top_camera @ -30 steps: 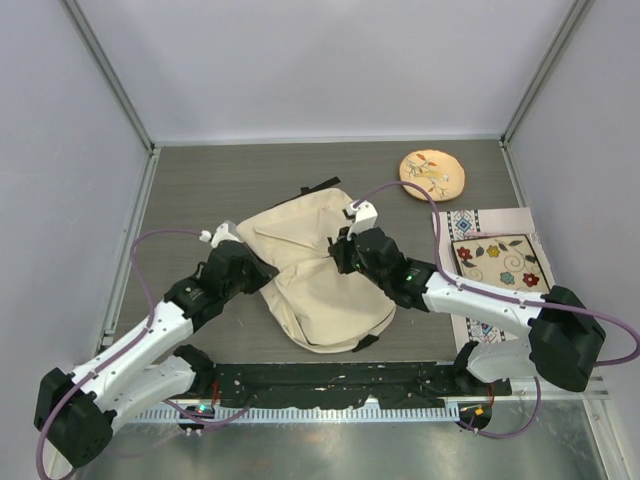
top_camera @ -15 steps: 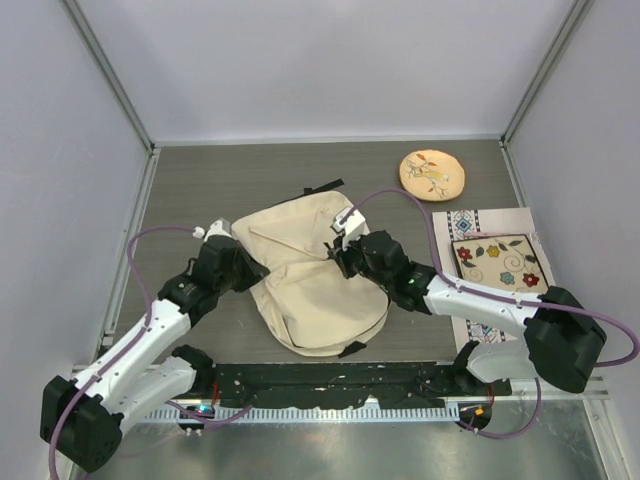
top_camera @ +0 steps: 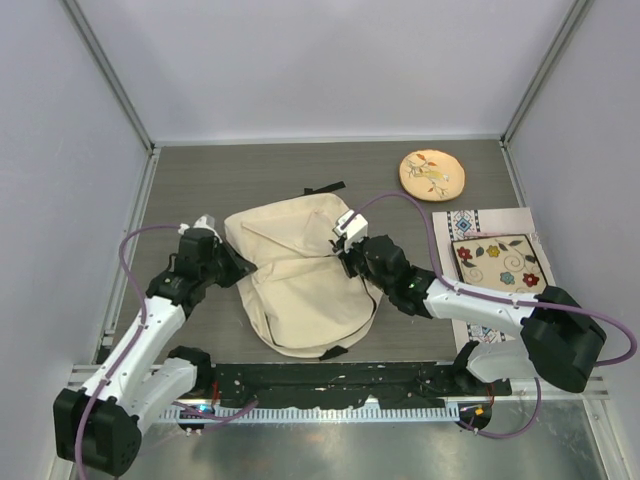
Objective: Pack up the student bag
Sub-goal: Zip the student bag at the center of the board.
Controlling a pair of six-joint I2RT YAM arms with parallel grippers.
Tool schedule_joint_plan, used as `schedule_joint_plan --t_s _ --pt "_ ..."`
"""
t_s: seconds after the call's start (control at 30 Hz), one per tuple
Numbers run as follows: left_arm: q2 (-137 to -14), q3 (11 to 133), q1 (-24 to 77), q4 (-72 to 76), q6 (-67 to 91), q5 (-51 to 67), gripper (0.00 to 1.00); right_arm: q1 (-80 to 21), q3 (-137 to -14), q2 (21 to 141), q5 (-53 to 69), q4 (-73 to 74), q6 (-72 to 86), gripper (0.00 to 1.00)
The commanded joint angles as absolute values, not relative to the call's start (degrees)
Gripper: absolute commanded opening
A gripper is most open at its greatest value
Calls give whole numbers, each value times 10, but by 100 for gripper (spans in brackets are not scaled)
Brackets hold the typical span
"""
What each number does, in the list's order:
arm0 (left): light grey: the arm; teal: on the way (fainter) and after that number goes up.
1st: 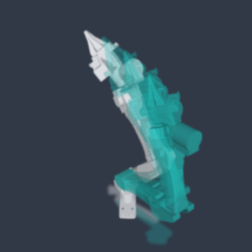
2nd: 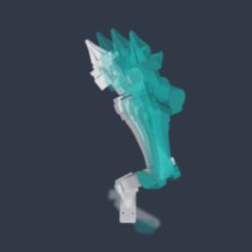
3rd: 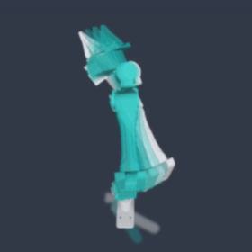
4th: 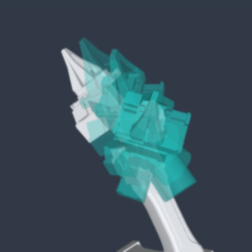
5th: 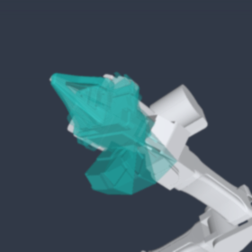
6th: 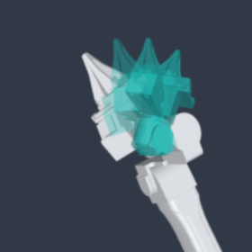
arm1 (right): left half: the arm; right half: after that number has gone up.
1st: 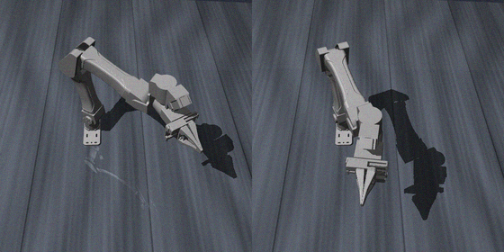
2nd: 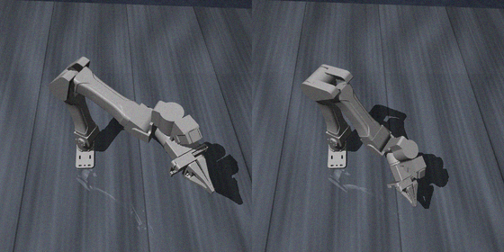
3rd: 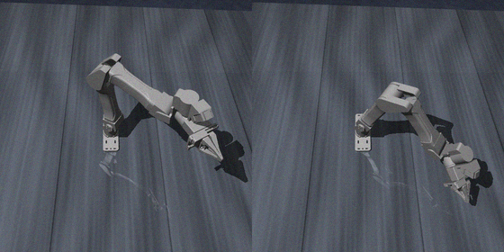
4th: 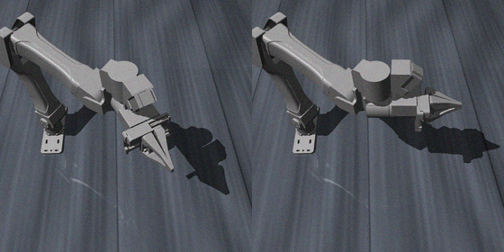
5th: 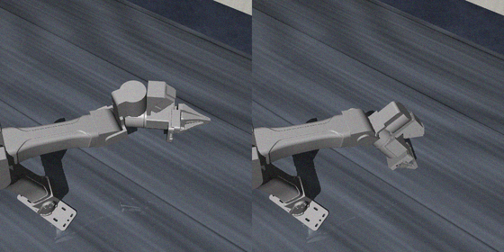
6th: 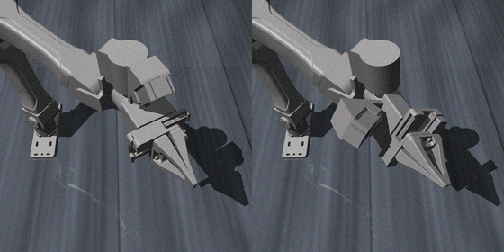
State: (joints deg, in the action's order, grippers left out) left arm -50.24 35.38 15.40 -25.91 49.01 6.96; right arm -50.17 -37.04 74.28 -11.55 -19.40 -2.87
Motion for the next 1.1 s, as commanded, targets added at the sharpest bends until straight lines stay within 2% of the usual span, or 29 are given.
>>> schedule_joint_plan --t_s 0.0,0.1,0.13,0.2,0.23,0.27,0.33,0.43,0.6,0.73,0.83,1.07 --pt "-506 371 106 -283 445 47 0 -488 -363 744 -189 -213 -28 1" --pt "-512 373 97 -272 447 87 2 -488 -359 747 -159 -208 -2 1" --pt "-511 372 97 -263 450 97 18 -488 -354 747 -154 -214 0 1" --pt "-504 377 97 -258 451 126 32 -488 -352 748 -142 -219 26 1" --pt "-488 379 97 -258 452 134 50 -488 -350 748 -132 -222 42 1" --pt "-478 381 97 -259 452 141 57 -488 -351 750 -127 -224 47 1" --pt "-455 389 98 -259 442 154 69 -488 -350 752 -119 -228 60 1" --pt "-418 407 109 -252 395 182 78 -489 -352 755 -118 -228 62 1" --pt "-447 444 170 -237 327 205 81 -488 -358 757 -116 -229 59 1" --pt "-510 476 313 -229 273 90 81 -488 -367 758 -113 -225 56 1" --pt "-563 507 379 -227 228 49 83 -488 -369 757 -115 -222 59 1" --pt "-644 523 396 -213 152 44 83 -489 -374 751 -112 -221 60 1"
